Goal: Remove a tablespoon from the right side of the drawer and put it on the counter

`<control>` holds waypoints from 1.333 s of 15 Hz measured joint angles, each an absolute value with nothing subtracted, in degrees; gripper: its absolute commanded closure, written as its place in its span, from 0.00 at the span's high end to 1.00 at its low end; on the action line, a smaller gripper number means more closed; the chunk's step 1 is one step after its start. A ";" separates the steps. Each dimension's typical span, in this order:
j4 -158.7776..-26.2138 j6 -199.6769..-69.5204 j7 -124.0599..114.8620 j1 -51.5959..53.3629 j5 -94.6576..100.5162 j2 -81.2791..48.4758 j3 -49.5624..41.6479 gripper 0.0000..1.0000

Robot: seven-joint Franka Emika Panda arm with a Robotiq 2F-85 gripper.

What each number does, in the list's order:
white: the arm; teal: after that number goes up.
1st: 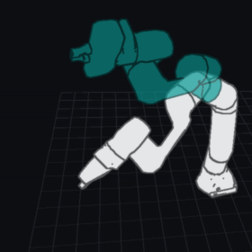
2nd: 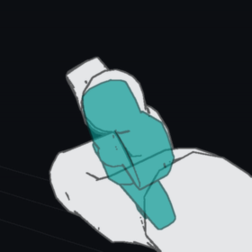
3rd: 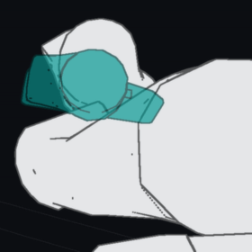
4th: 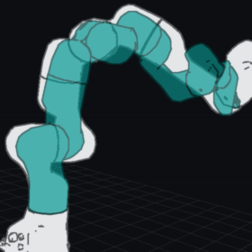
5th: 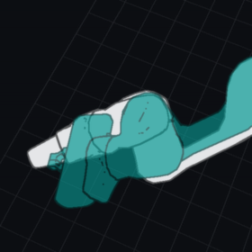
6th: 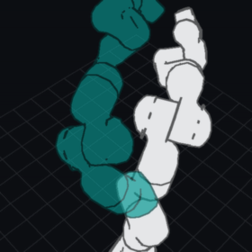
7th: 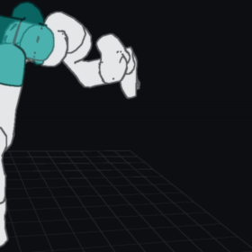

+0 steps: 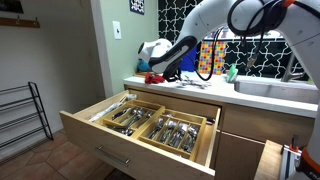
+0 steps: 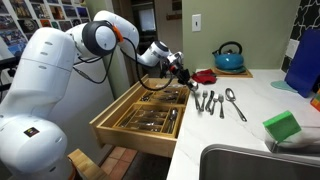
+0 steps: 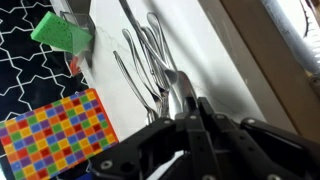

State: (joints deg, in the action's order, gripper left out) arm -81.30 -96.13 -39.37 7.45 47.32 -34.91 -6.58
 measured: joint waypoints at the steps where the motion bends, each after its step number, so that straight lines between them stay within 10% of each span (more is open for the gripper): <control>1: -81.33 -97.03 -39.35 6.79 47.29 -35.10 -6.58 0.06; 20: -79.36 -98.79 -39.48 5.02 41.79 -37.42 -7.33 0.06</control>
State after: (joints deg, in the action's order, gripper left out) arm -79.36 -98.79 -39.48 5.02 41.79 -37.42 -7.33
